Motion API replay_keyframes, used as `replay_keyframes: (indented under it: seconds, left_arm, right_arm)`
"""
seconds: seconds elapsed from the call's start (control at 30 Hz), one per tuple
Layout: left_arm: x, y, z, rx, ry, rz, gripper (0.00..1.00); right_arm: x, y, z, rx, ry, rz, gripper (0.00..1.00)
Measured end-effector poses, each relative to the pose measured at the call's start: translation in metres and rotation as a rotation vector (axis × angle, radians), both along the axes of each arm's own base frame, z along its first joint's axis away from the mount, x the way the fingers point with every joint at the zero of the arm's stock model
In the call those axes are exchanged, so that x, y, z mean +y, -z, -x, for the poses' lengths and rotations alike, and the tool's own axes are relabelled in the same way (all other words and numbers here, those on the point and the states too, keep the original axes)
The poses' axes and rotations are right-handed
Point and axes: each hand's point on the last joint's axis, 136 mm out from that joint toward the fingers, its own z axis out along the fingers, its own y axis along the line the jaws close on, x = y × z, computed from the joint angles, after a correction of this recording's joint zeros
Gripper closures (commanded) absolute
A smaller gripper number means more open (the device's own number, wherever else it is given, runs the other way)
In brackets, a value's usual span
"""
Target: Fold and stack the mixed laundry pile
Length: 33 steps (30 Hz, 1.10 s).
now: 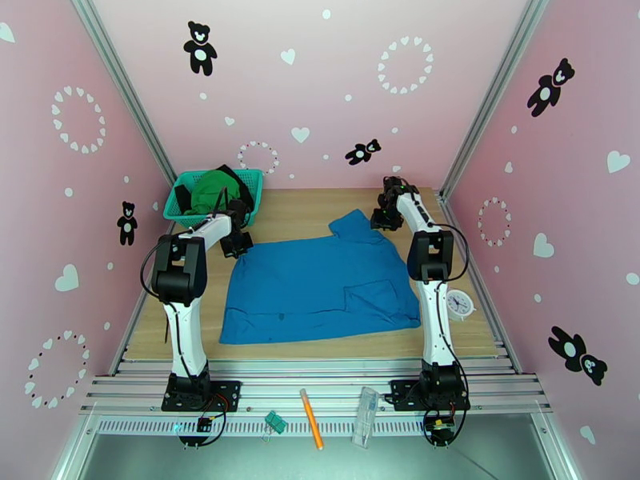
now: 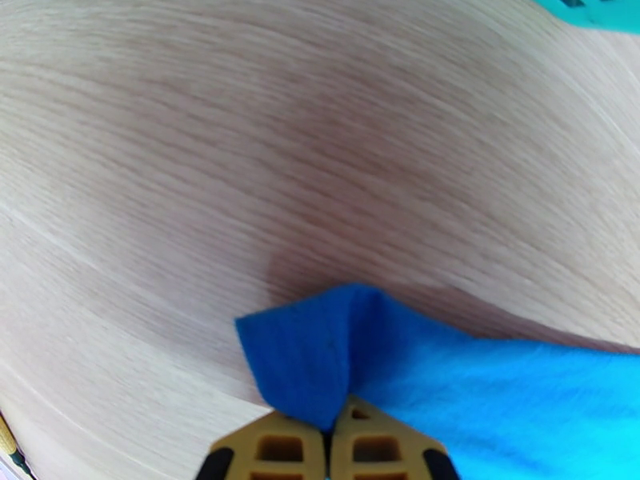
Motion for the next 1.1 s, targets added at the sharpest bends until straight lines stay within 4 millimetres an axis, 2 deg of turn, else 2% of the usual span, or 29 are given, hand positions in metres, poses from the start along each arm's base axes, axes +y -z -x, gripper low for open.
replay_keyframes:
  seconds: [0.2,0.4,0.43,0.7,0.87,0.97,1.1]
  left_arm:
    - [0.000,0.000,0.000,0.000,0.000,0.000,1.00]
    - [0.000,0.000,0.000,0.000,0.000,0.000,1.00]
    - [0.000,0.000,0.000,0.000,0.000,0.001,1.00]
    - [-0.004,-0.001,0.001,-0.002,0.009,0.022,1.00]
    - [-0.012,-0.004,0.003,-0.017,0.041,0.046,1.00]
    - [-0.016,-0.011,0.003,-0.034,0.065,0.047,1.00]
    - [-0.019,-0.029,-0.004,-0.094,0.078,0.051,1.00]
  right_arm:
    - [0.008,0.000,0.002,0.007,-0.005,0.001,0.67]
    - [0.020,0.004,0.006,0.017,-0.005,0.046,0.92]
    - [0.019,0.005,0.006,0.019,0.002,0.049,1.00]
    - [0.018,0.003,0.006,0.019,0.019,0.054,1.00]
    - [0.009,-0.003,0.009,0.019,0.033,0.062,1.00]
    - [0.002,-0.022,0.014,0.003,0.037,0.063,1.00]
    - [-0.002,-0.065,0.013,-0.075,0.030,0.056,1.00]
